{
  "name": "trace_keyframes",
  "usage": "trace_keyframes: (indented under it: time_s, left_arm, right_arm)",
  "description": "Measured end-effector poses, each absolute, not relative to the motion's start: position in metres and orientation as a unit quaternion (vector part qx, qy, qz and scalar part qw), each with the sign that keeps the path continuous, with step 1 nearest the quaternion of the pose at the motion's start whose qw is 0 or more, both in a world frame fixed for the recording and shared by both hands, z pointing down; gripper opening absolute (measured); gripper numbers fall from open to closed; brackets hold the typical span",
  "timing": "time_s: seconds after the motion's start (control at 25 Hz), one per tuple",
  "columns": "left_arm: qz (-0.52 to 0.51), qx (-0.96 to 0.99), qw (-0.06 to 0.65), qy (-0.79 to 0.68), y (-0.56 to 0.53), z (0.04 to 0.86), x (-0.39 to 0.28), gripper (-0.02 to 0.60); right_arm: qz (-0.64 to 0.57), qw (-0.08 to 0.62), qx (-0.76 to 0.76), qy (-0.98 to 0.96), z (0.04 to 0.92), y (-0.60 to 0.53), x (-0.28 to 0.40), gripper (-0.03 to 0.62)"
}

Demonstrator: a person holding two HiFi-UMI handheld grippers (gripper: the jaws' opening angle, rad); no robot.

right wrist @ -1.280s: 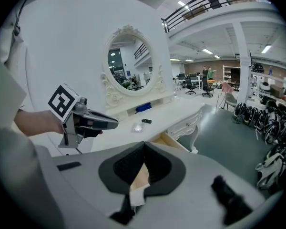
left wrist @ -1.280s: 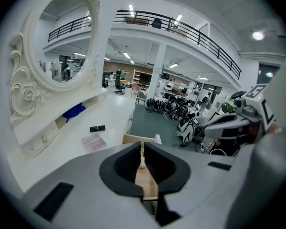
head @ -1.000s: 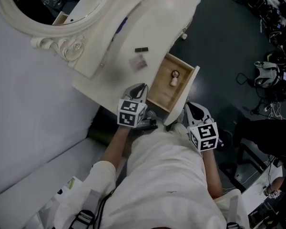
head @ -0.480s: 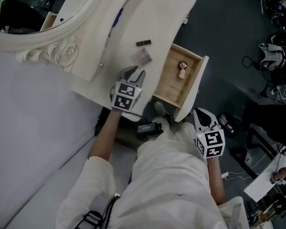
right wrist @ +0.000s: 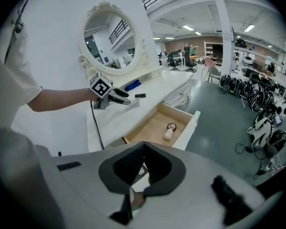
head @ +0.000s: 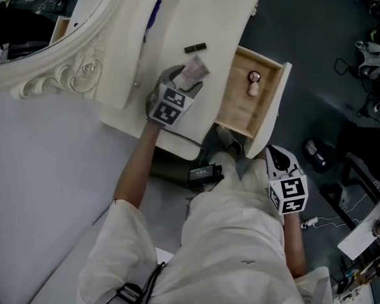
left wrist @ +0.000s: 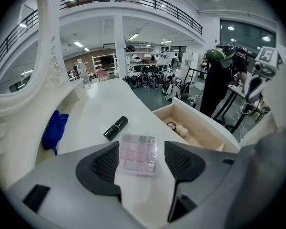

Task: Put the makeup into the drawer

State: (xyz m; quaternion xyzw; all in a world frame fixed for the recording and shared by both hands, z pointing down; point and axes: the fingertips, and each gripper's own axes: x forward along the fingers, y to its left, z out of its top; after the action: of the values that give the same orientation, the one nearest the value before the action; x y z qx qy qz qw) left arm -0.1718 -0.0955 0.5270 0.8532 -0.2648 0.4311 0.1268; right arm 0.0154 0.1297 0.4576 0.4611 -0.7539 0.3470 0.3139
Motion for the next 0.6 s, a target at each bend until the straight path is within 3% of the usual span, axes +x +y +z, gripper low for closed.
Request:
trace_keyframes:
  time_s: [0.32, 0.6]
  left_arm:
    - [0.472, 0.851, 0.12, -0.197, -0.108, 0.55, -0.166, 0.376]
    - [0.481, 0.844, 0.148, -0.184, -0.113, 0.566, -0.165, 0.38]
  right_arm:
    - [0.353, 0.326, 0.462, -0.746, 0.462, 0.132, 0.018, 0.014]
    - [0.358, 0.326, 0.466, -0.74, 0.461, 0.135, 0.024, 0.014]
